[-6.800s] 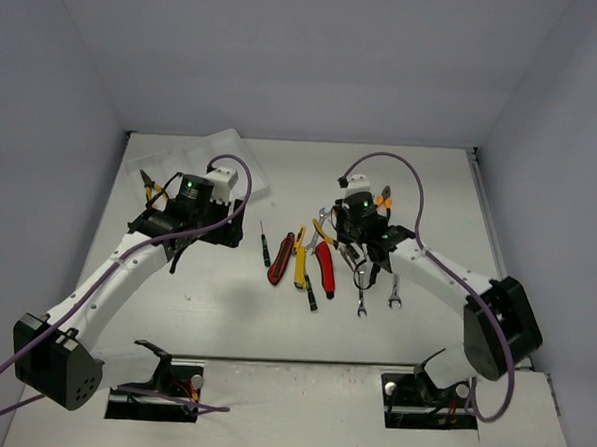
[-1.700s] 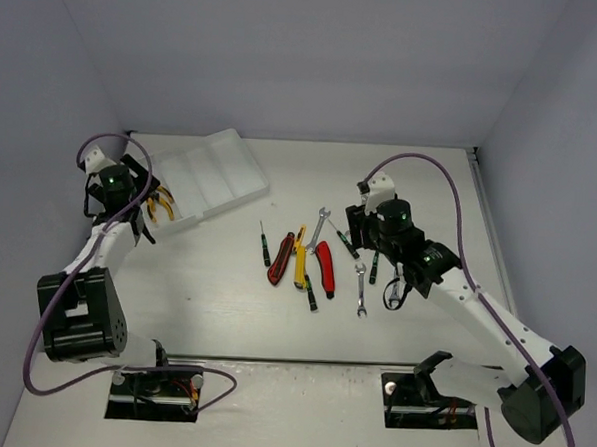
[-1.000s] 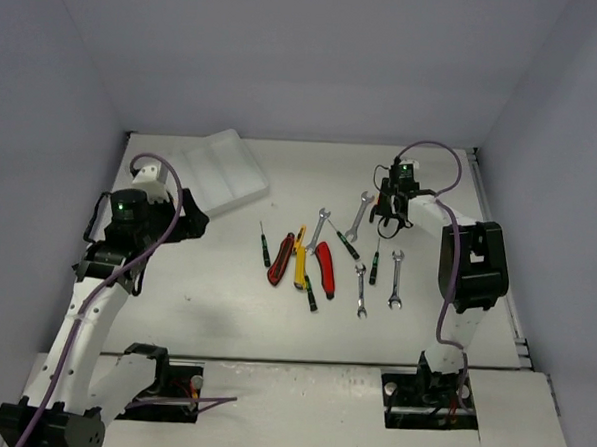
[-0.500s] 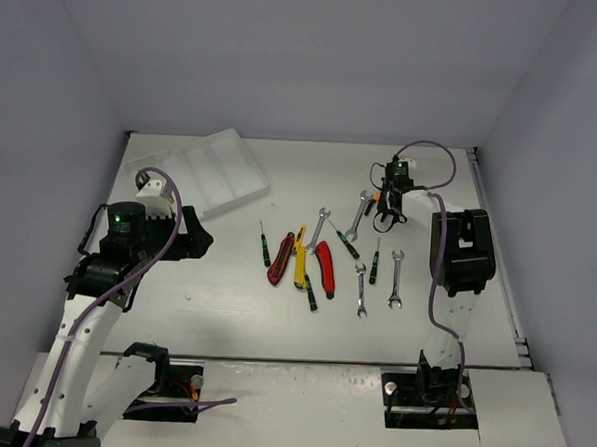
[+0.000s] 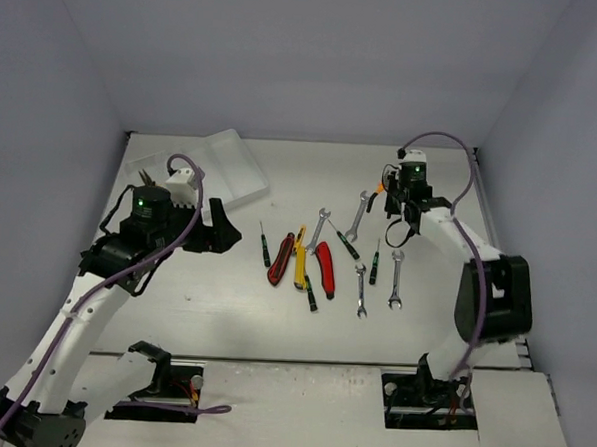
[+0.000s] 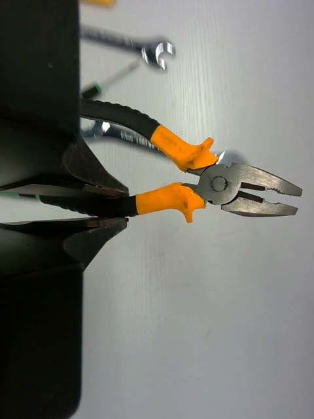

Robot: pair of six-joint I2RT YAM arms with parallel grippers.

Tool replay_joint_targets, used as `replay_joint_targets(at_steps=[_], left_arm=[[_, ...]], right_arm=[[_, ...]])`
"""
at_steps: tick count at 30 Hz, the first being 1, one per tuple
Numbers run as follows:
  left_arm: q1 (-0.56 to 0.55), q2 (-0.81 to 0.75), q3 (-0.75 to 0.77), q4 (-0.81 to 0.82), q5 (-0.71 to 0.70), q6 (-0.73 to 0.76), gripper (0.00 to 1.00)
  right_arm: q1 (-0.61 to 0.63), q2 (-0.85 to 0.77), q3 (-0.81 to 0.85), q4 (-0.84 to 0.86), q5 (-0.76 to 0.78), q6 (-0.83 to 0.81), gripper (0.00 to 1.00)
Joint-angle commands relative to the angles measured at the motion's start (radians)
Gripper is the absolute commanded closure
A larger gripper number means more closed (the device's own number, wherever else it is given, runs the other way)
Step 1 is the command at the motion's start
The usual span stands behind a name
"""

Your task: Sort the tools into containers

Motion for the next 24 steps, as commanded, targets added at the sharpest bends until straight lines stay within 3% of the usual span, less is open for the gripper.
replay_joint_targets(at_steps=[1, 7, 14, 19, 24], left_arm=[[-0.099, 0.061, 0.087, 0.154, -0.003, -0.084, 0.22], [-0.235, 0.176, 0.151, 0.25, -0.028, -0.117, 0.22], [-0.297, 0.23, 0.133, 0.378, -0.04, -0.177, 0.22], [-0.315, 0.234, 0.07, 0.48, -0.08, -0.232, 0.23], [-0.323, 0.256, 0.054, 0.489, -0.117, -0.245, 0.31]], right_arm=[[0.117, -0.239, -0.045, 0.104, -0.094, -0.078, 1.0], [0.315, -0.426, -0.134, 0.15, -0.156, -0.091, 1.0], [0.497, -0.519, -0.213, 0.229, -0.169, -0.054, 1.0], [0.562, -0.523, -0.223, 0.253, -0.155, -0.041, 1.0], [0.577, -0.529, -0.222, 0.27, -0.164, -0.032, 1.0]])
